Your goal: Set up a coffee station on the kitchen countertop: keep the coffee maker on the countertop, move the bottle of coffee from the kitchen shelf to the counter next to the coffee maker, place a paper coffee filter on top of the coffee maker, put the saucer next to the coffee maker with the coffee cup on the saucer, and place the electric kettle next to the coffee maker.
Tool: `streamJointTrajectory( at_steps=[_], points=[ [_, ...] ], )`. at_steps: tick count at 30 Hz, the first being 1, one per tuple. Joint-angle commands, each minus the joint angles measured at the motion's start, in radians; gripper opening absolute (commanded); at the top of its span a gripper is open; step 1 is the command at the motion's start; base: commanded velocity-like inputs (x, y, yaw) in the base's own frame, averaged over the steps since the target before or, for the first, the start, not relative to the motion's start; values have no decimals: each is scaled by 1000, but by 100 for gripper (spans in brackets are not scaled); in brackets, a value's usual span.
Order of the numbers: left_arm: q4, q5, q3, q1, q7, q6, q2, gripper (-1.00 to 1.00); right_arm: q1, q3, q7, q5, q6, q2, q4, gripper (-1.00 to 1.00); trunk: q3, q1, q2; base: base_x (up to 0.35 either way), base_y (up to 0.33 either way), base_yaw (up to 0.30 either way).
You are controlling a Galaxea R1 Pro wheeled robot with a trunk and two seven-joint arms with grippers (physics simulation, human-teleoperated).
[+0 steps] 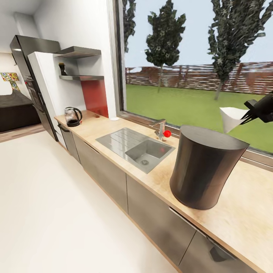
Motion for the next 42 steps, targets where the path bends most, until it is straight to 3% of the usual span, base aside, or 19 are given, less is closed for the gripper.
streamJointTrajectory(
  at_steps=[1, 7, 23, 27, 42],
  points=[
    [-1, 10, 0, 0, -7, -2, 0, 100, -1, 1, -6, -4, 5, 1, 2, -100, -2, 1, -2, 0, 0, 0],
    [-1, 10, 0, 0, -7, -2, 1, 100, -2, 1, -7, -3, -14, 12, 1, -100, -2, 1, -2, 0, 0, 0],
    [-1, 10, -1, 0, -7, -1, 0, 100, -1, 0, 6, -1, -21, 12, 0, -100, -2, 1, -2, 0, 0, 0],
    [-1, 9, -2, 0, -7, 0, 1, 100, 2, 0, 10, 0, -42, 13, -1, -100, -14, 16, -30, 0, 0, 0],
    [-2, 8, -2, 0, -7, 0, 0, 100, 7, 1, -13, 4, -133, 21, -1, -100, -14, 16, -30, 0, 0, 0]
  ],
)
